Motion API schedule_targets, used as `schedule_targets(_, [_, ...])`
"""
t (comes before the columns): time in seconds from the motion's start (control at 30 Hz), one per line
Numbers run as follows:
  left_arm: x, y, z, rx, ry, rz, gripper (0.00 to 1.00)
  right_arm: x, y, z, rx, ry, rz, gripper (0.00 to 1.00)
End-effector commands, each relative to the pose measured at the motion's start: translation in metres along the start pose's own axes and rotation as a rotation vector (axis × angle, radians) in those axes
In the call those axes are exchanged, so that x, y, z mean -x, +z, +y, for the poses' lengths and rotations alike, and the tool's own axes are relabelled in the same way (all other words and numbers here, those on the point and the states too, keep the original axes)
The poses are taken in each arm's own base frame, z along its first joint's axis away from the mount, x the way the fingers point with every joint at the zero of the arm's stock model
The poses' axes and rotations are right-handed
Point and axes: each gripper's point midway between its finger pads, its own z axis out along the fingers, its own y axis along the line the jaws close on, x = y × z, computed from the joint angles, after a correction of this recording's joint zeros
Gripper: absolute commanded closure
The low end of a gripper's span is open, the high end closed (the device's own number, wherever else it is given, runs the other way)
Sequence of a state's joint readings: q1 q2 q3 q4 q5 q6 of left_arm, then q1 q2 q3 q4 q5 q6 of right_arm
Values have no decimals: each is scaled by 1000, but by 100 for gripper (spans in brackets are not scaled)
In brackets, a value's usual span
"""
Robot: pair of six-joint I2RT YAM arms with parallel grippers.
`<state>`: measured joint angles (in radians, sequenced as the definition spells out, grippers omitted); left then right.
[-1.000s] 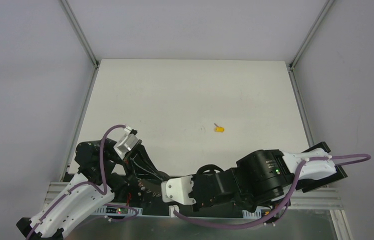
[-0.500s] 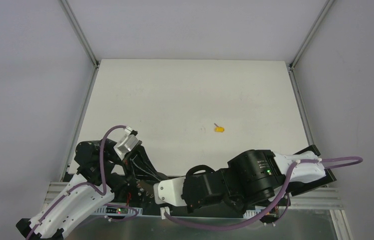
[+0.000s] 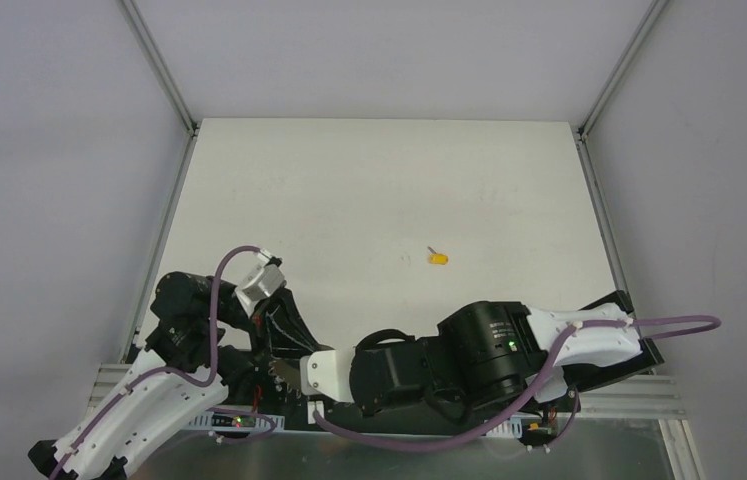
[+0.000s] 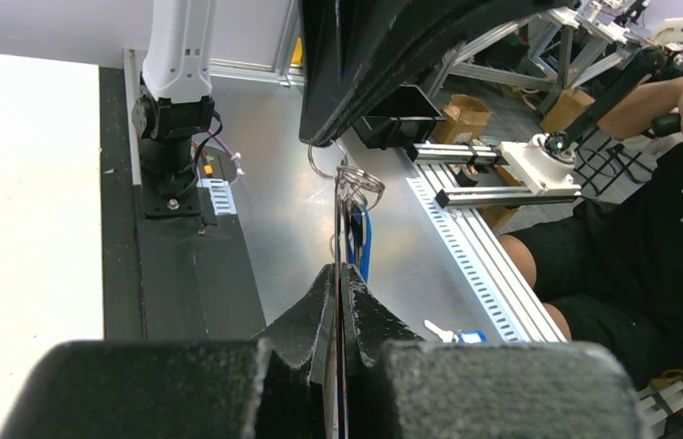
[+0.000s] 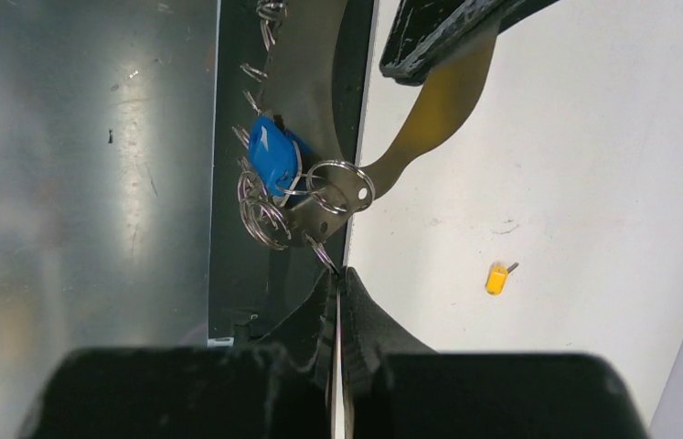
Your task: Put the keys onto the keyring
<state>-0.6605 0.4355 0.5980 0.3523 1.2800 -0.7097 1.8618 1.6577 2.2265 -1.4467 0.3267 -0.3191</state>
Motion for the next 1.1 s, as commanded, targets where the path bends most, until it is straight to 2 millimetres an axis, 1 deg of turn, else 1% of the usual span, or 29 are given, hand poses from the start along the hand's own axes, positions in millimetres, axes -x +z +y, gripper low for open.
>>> schedule_targets(0.0, [32, 0, 16, 129, 83, -99, 100, 6, 13, 6, 3, 65, -23, 100])
schedule_targets(0.27, [36, -4, 30, 196, 65, -117, 100, -4, 17, 14, 36, 84, -20, 100])
schedule_targets(0.43, [37, -5, 33, 209, 60, -120, 100, -5, 22, 18, 49, 84, -61, 100])
schedule_targets(0.57, [36, -5, 36, 213, 53, -117, 100, -5, 21, 13, 26, 89, -87, 100])
schedule_targets(0.87, [34, -5, 35, 203, 52, -107, 100, -11, 11, 3, -40, 79, -105, 100])
schedule_targets(1.07, [34, -5, 30, 185, 75, -105, 100, -25, 4, -10, -130, 97, -93, 100])
